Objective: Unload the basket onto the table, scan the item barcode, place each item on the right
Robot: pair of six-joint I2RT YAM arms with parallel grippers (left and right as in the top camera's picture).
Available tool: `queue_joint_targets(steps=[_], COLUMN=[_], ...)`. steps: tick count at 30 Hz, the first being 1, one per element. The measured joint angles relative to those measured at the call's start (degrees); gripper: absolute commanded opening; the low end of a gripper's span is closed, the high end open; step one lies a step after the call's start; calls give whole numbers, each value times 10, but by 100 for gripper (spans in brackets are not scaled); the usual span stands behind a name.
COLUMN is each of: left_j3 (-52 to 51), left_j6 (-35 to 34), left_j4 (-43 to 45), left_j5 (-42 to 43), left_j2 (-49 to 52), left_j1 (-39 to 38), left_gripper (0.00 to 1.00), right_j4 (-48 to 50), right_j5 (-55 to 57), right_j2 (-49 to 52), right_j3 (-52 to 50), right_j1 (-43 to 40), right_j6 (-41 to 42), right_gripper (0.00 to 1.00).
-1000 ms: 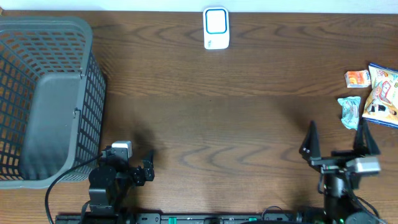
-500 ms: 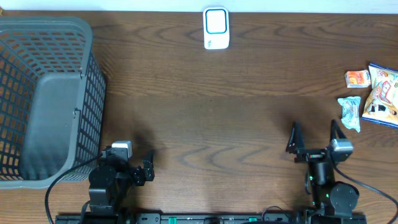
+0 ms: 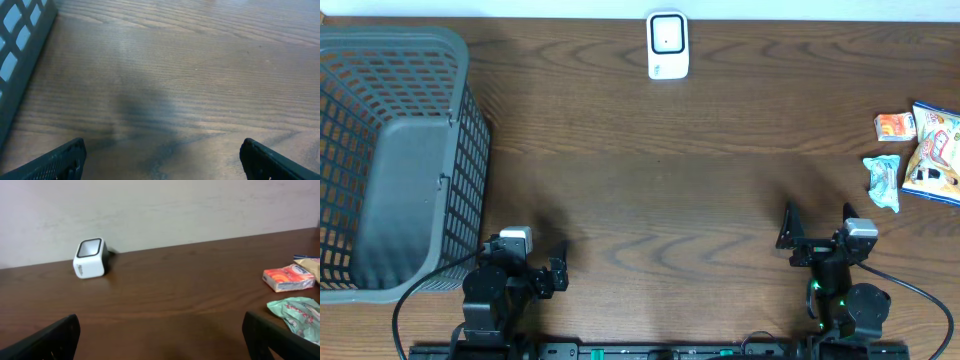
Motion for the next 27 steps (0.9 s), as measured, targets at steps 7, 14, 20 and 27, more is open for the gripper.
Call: queue_joint_targets(steps=[7,14,20,27], left_j3=[0,0,-2,-46], left_j6=[0,0,0,0], left_j4=[0,0,50,230], left_j5=[0,0,-27,-40], left_j2=[0,0,-2,-9], left_j1=[0,0,0,-1], left_gripper=[98,98,98,98], right_j4=[0,0,0,0], right_j5=[0,0,0,1], right_j2=[0,0,0,0], right_j3=[0,0,0,0], right_j1=[0,0,0,0], right_j6=[0,0,0,0], right_gripper=[99,99,99,99])
